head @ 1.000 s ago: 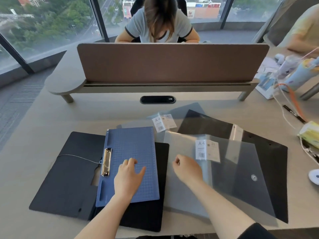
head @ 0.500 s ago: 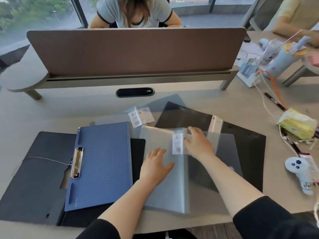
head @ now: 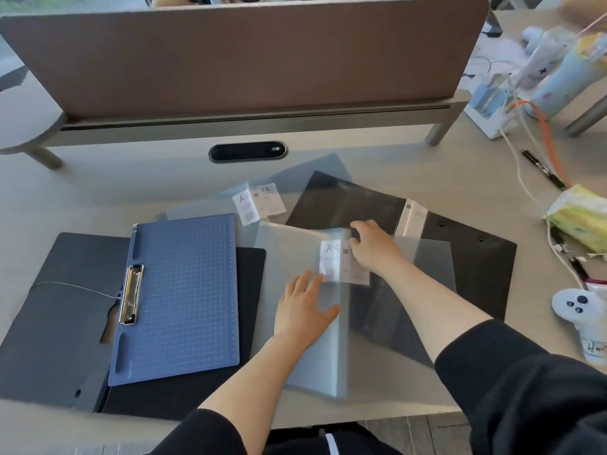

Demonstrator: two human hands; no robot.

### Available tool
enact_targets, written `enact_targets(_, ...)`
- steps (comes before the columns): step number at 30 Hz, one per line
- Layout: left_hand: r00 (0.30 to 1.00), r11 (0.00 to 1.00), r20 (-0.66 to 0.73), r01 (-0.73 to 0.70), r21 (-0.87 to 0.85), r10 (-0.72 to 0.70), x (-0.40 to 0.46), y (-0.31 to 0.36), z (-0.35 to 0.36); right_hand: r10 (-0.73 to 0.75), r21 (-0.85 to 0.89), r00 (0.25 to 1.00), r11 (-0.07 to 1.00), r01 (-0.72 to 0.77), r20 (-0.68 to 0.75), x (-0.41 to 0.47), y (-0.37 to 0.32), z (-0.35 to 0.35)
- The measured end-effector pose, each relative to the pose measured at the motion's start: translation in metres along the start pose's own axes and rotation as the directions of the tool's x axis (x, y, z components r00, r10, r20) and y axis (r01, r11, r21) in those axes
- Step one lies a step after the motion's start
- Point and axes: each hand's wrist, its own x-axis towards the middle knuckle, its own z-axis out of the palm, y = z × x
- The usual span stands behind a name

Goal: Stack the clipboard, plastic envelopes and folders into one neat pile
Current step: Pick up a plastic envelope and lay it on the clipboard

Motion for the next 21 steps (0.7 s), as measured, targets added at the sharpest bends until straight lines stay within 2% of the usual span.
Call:
enact_targets(6, 0.999, 0.999, -0.023, 0.028, -0.043, -0.029, -0.001, 0.006, -0.001, -0.027, 0.065, 0.997, 0.997, 0.032, -0.077, -0.001, -0.002, -0.002)
enact_targets(13, 0.998, 0.993, -0.056, -0.005, -0.118, -0.002, -0.012, 0.031, -0.021, -0.060, 0.228, 0.952, 0.965, 0.133, -0.301, -0.022, -0.017, -0.020)
enact_targets(17, 0.997, 0.976, -0.077, -0.023, -0.217, 0.006, -0.022, 0.047, -0.038, -0.098, 0.312, 0.903, 0.918, 0.245, -0.419, -0.042, -0.036, -0.044)
enact_targets(21, 0.983, 0.918, -0.182, -0.095, -0.384, 0.026, -0.036, 0.061, -0.060, -0.125, 0.348, 0.854, 0.876, 0.334, -0.505, -0.065, -0.061, -0.070)
